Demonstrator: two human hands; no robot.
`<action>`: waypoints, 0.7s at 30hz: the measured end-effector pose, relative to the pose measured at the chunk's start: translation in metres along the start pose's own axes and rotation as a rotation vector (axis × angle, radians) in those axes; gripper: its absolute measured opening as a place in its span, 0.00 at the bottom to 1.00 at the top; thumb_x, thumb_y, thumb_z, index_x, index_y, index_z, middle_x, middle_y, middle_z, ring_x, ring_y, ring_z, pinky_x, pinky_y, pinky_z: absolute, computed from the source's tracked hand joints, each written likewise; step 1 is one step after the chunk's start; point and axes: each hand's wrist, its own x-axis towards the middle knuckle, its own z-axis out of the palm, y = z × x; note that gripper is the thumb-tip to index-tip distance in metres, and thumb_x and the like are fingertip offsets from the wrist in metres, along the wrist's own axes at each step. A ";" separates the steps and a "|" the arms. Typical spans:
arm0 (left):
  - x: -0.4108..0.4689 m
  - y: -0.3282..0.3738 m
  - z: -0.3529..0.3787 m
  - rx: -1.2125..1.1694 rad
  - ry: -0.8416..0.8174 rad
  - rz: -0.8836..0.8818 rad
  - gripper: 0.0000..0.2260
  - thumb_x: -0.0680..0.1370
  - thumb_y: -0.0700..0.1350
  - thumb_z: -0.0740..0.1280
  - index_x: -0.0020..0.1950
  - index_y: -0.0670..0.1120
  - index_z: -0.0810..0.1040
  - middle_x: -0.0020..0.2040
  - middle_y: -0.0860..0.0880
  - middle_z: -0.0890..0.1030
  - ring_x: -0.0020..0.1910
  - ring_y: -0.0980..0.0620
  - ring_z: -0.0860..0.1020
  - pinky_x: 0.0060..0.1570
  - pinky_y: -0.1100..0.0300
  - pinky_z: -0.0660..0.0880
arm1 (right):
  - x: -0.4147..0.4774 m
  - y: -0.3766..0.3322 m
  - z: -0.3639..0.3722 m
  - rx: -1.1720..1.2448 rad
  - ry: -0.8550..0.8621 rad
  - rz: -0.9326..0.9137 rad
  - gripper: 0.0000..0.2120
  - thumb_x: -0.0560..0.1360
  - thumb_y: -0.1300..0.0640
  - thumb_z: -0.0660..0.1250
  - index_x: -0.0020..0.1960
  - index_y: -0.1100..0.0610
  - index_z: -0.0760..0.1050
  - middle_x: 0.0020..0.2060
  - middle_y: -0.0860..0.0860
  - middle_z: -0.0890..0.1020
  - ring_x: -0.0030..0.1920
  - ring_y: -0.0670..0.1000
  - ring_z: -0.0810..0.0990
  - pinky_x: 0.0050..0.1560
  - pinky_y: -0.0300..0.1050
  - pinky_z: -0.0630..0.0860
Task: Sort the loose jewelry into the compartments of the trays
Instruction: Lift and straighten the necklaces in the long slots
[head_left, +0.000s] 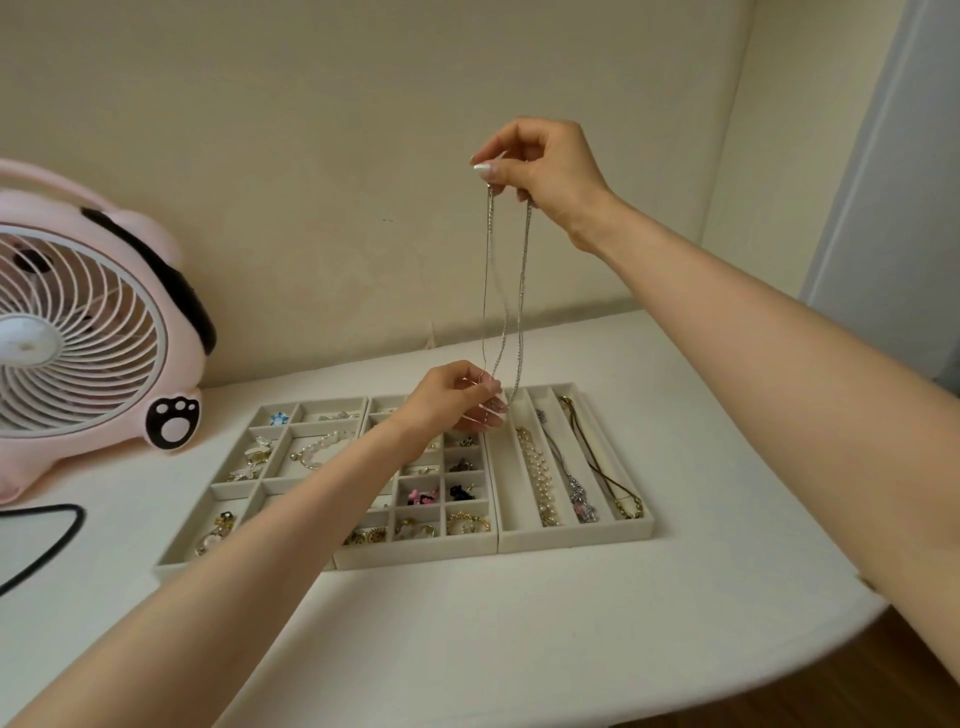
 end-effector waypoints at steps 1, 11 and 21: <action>0.000 -0.001 0.000 -0.013 0.000 -0.004 0.05 0.78 0.44 0.65 0.49 0.43 0.74 0.43 0.46 0.83 0.42 0.48 0.83 0.48 0.50 0.77 | 0.000 0.000 -0.001 -0.002 -0.002 -0.002 0.05 0.71 0.67 0.70 0.41 0.58 0.77 0.29 0.53 0.77 0.23 0.38 0.72 0.26 0.30 0.63; -0.004 -0.006 0.004 -0.036 -0.030 -0.005 0.03 0.77 0.36 0.64 0.44 0.40 0.75 0.41 0.43 0.80 0.37 0.52 0.80 0.37 0.63 0.80 | 0.006 0.004 -0.003 0.038 -0.012 0.035 0.07 0.71 0.66 0.71 0.38 0.55 0.78 0.27 0.51 0.78 0.21 0.43 0.68 0.24 0.34 0.63; -0.003 -0.006 0.007 0.061 0.000 -0.062 0.04 0.78 0.39 0.64 0.43 0.42 0.74 0.45 0.39 0.82 0.36 0.50 0.80 0.37 0.61 0.80 | 0.012 -0.003 -0.005 0.030 -0.011 0.005 0.05 0.71 0.64 0.71 0.40 0.56 0.78 0.28 0.51 0.78 0.22 0.43 0.69 0.25 0.35 0.64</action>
